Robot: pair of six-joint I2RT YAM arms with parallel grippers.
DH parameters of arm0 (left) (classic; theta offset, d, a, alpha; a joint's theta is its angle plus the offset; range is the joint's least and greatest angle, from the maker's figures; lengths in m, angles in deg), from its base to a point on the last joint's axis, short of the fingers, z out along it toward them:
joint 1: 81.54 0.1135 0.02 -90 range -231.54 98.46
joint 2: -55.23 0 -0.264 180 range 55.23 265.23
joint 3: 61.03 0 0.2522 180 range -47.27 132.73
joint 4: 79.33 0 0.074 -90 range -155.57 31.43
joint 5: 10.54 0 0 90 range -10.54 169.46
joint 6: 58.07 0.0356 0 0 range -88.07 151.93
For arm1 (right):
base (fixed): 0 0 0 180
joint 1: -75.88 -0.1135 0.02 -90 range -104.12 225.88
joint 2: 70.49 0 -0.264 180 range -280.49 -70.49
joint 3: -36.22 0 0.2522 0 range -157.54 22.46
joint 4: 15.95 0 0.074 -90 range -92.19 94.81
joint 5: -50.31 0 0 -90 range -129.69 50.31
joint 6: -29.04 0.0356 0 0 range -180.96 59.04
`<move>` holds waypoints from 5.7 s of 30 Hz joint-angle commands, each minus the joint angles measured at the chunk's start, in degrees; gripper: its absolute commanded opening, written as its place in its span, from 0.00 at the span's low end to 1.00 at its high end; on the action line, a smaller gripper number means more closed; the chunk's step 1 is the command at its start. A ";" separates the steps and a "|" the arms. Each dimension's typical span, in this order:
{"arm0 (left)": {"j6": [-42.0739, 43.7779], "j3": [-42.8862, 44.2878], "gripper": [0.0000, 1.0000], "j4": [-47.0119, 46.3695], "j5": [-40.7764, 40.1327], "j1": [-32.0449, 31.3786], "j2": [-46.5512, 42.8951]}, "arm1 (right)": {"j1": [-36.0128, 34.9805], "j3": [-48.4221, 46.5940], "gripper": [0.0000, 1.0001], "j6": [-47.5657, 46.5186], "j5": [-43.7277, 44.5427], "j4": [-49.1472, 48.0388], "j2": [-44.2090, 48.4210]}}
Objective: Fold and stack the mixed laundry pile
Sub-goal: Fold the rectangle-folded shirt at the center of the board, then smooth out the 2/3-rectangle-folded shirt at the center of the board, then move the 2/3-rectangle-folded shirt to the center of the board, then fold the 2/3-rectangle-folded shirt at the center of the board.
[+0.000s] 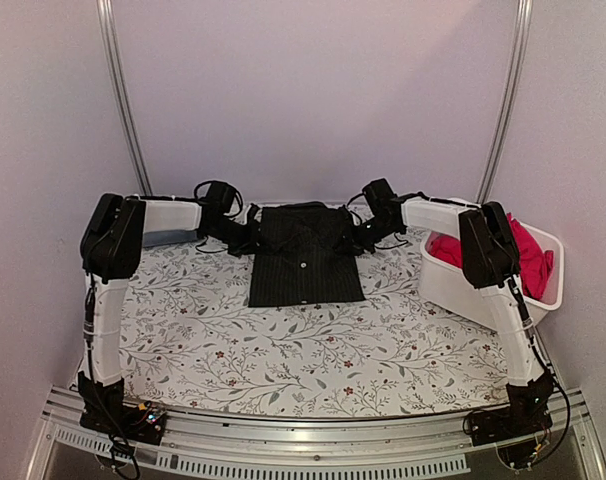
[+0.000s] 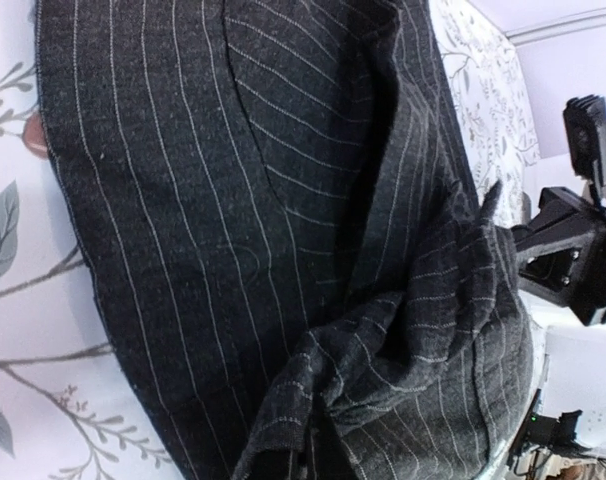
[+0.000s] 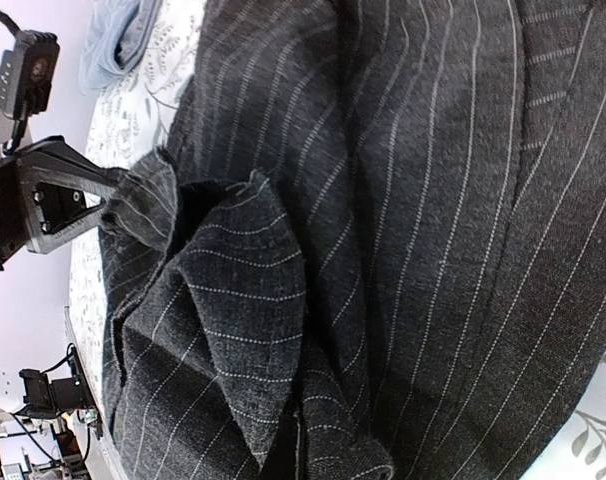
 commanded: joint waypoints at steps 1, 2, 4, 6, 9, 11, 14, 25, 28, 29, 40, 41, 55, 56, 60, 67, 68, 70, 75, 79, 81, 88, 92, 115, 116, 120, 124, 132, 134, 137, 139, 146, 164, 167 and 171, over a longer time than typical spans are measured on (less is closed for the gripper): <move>1.62 5.21 0.00 1.32 1.47 0.66 3.33 | 0.35 -2.33 0.00 0.65 0.31 1.43 -2.39; 1.90 5.72 0.00 1.44 1.37 0.62 3.92 | 0.42 -2.26 0.00 0.69 0.72 1.70 -2.51; 2.19 6.43 0.01 1.82 2.38 0.63 4.86 | 0.50 -2.17 0.03 0.49 1.43 2.71 -2.67; 2.91 6.88 0.08 2.86 3.24 0.70 5.27 | 0.59 -2.17 0.20 0.28 1.69 3.62 -2.40; 4.17 6.46 0.29 3.73 2.78 1.14 2.57 | 1.14 -1.94 0.41 0.39 2.94 4.49 0.12; 4.58 6.23 0.42 4.19 2.02 2.00 -0.24 | 1.85 -1.39 0.52 0.73 3.71 4.65 2.78; 4.62 4.05 0.55 3.79 1.86 3.73 -5.31 | 3.02 0.76 0.60 1.07 3.69 4.71 8.20; 5.13 -16.79 0.78 -6.06 13.80 1.88 -19.93 | 0.27 19.87 0.65 0.57 -10.98 -3.63 22.49; 0.75 -19.69 0.75 -12.86 19.64 -1.46 -19.85 | -2.97 20.73 0.57 2.37 -18.07 -7.38 21.20; -1.13 -20.63 0.73 -15.33 20.67 -2.45 -19.57 | -3.99 21.00 0.54 3.77 -19.48 -8.72 20.26; -13.82 -19.97 0.63 -31.12 23.25 -5.96 -5.83 | -5.64 19.29 0.43 13.99 -21.75 -18.48 5.62; -13.75 -20.57 0.63 -30.38 22.55 -5.64 -4.81 | -5.30 20.38 0.42 14.19 -20.70 -18.38 4.81; -2.02 -27.36 0.65 -18.97 23.43 -3.78 -12.20 | -4.93 28.75 0.44 4.91 -20.09 -10.34 12.79; -1.77 -26.52 0.66 -18.71 23.53 -3.73 -13.34 | -4.85 27.57 0.45 4.79 -20.11 -10.23 14.16; -4.02 -22.19 0.66 -19.30 22.56 -3.75 -12.60 | -3.99 21.30 0.41 6.31 -17.23 -10.09 15.26; -7.20 -12.32 0.63 -21.03 20.38 -3.90 -2.40 | -3.95 12.03 0.30 6.59 -12.69 -7.99 4.41; -7.57 -11.05 0.62 -21.15 20.54 -3.96 -0.82 | -3.94 11.16 0.28 6.04 -11.36 -7.40 3.26; -7.80 -9.33 0.61 -20.04 19.29 -3.75 1.97 | -3.94 9.27 0.27 4.69 -10.03 -5.42 0.65; -7.13 -14.77 0.60 -18.81 15.89 -2.09 2.21 | -5.96 8.34 0.26 1.40 -5.26 -1.96 -2.72; -4.13 -21.92 0.60 -16.32 15.46 -1.88 -1.53 | -9.56 11.14 0.26 -1.70 -1.49 1.35 -2.49; -3.35 -26.33 0.60 -16.60 15.67 -2.27 -4.12 | -11.40 16.12 0.26 -2.10 0.38 0.72 -0.15; -1.28 -41.74 0.60 -17.58 15.82 -3.20 -16.42 | -15.10 33.74 0.26 -1.98 2.51 -0.09 12.77; 2.70 -46.42 0.64 -15.45 12.00 -6.03 -27.22 | -15.14 39.30 0.31 -2.01 -0.03 -1.69 21.95; 39.01 -50.86 0.68 -12.50 -51.04 -50.86 -38.05 | -15.16 32.84 0.30 -7.86 1.59 -6.07 18.96; 39.77 -50.40 0.66 -13.03 -52.49 -51.56 -36.58 | -15.26 32.81 0.30 -8.10 2.16 -6.16 17.61; 42.69 -49.55 0.62 -17.50 -58.23 -52.85 -32.24 | -15.70 32.55 0.29 -9.76 3.45 -6.08 14.32; 46.39 -48.53 0.51 -22.73 -64.43 -53.32 -28.88 | -16.31 32.84 0.29 -10.91 3.07 -6.60 12.59; 46.25 -46.93 0.00 -13.00 -59.05 -56.07 -35.32 | -19.78 32.00 0.29 -13.31 2.07 -4.63 12.17; 43.08 -44.30 0.00 -5.88 -53.35 -56.68 -38.78 | -21.36 33.17 0.29 -14.35 1.59 -3.81 13.64; 39.79 -40.14 0.00 3.59 -45.51 -57.49 -43.42 | -23.48 36.18 0.29 -16.12 -1.05 -2.71 17.15; 37.84 -37.16 0.00 10.18 -41.79 -57.66 -45.39 | -24.69 38.36 0.30 -17.12 -3.79 -2.02 19.32; 35.62 -32.53 0.00 18.80 -33.41 -57.38 -49.20 | -26.64 39.93 0.39 -20.62 -9.34 2.85 28.01; 38.95 -31.63 0.01 20.31 -17.74 -50.65 -50.17 | -15.64 9.68 0.56 -19.93 -1.72 7.82 10.96; 40.52 -30.22 0.03 19.92 -15.84 -46.08 -49.63 | -15.72 8.50 0.53 -19.65 -2.39 7.29 6.66; 43.94 -28.61 0.02 19.78 -15.55 -41.43 -46.45 | -16.51 9.22 0.49 -20.09 -4.50 7.39 2.58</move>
